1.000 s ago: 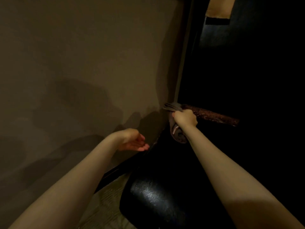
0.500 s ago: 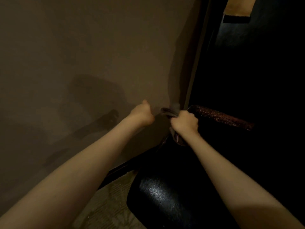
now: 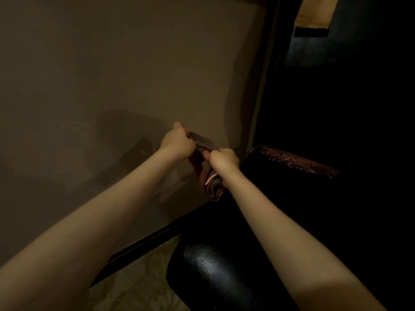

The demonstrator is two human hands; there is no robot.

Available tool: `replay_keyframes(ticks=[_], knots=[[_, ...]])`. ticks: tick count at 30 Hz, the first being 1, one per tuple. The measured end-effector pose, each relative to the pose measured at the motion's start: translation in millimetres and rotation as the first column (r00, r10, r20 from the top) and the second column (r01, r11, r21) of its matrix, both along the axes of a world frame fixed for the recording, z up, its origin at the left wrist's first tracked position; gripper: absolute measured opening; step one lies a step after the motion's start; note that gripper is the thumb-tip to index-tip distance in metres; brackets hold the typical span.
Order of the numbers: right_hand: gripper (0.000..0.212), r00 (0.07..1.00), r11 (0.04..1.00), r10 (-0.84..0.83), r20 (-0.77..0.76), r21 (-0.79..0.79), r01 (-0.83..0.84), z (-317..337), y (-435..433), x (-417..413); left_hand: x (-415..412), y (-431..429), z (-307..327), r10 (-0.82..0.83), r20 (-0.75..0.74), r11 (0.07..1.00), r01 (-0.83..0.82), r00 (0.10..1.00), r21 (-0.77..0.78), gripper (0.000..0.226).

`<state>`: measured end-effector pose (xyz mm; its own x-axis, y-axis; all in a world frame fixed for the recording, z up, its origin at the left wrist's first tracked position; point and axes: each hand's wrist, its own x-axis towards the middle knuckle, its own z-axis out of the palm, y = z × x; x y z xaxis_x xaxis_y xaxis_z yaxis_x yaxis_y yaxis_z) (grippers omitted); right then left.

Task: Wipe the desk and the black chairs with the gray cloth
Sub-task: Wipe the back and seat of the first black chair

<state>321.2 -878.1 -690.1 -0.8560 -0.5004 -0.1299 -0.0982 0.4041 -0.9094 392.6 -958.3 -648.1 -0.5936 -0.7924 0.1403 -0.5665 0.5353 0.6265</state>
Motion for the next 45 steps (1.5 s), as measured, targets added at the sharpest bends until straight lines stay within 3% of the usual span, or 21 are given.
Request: replay_keyframes(ticks=[5, 10, 15, 17, 21, 24, 28, 31, 33, 35, 37, 40, 43, 45], knots=[[0.032, 0.957, 0.972, -0.199, -0.210, 0.080, 0.220, 19, 73, -66, -66, 57, -9, -0.267, 0.023, 0.964, 0.267, 0.964, -0.002, 0.035], [0.035, 0.838, 0.866, -0.265, -0.476, 0.265, 0.424, 31, 157, -116, -106, 84, -30, -0.456, 0.215, 0.890, 0.447, 0.864, 0.093, 0.051], [0.030, 0.718, 0.683, -0.144, -0.681, 0.457, 0.570, 25, 227, -149, -126, 82, -45, -0.482, 0.291, 0.876, 0.456, 0.827, 0.156, 0.059], [0.028, 0.724, 0.628, -0.087, -0.685, 0.526, 0.573, 12, 240, -161, -132, 76, -49, -0.454, 0.296, 0.891, 0.433, 0.840, 0.136, 0.062], [0.024, 0.745, 0.580, -0.161, -0.647, 0.549, 0.602, -7, 234, -183, -141, 53, -59, -0.424, 0.301, 0.903, 0.374, 0.854, 0.209, 0.078], [0.026, 0.734, 0.606, -0.221, -0.642, 0.499, 0.619, -13, 216, -200, -152, 31, -65, -0.441, 0.245, 0.866, 0.337, 0.864, 0.369, 0.073], [0.035, 0.735, 0.679, -0.323, -0.596, 0.395, 0.619, -16, 190, -213, -158, 14, -70, -0.512, 0.175, 0.813, 0.409, 0.841, 0.414, 0.018], [0.040, 0.766, 0.740, -0.337, -0.548, 0.350, 0.575, -18, 148, -209, -158, 9, -75, -0.503, 0.081, 0.788, 0.418, 0.861, 0.451, 0.019], [0.039, 0.805, 0.804, -0.306, -0.509, 0.314, 0.504, -19, 108, -205, -158, 2, -81, -0.506, 0.015, 0.743, 0.428, 0.862, 0.514, 0.055], [0.036, 0.834, 0.850, -0.283, -0.473, 0.278, 0.447, -22, 72, -203, -154, -4, -90, -0.500, -0.063, 0.681, 0.438, 0.864, 0.587, 0.070], [0.032, 0.824, 0.845, -0.307, -0.477, 0.262, 0.467, -24, 47, -204, -152, -8, -96, -0.469, -0.144, 0.630, 0.445, 0.871, 0.637, 0.061], [0.030, 0.794, 0.809, -0.380, -0.475, 0.244, 0.534, -27, 25, -203, -147, -11, -98, -0.368, -0.233, 0.612, 0.423, 0.900, 0.668, 0.028], [0.033, 0.825, 0.846, -0.369, -0.428, 0.213, 0.489, -25, 4, -194, -143, -7, -103, -0.351, -0.261, 0.619, 0.432, 0.899, 0.656, 0.047], [0.036, 0.887, 0.912, -0.344, -0.308, 0.116, 0.394, -23, -13, -184, -142, -6, -107, -0.294, -0.261, 0.662, 0.393, 0.919, 0.638, 0.029]])
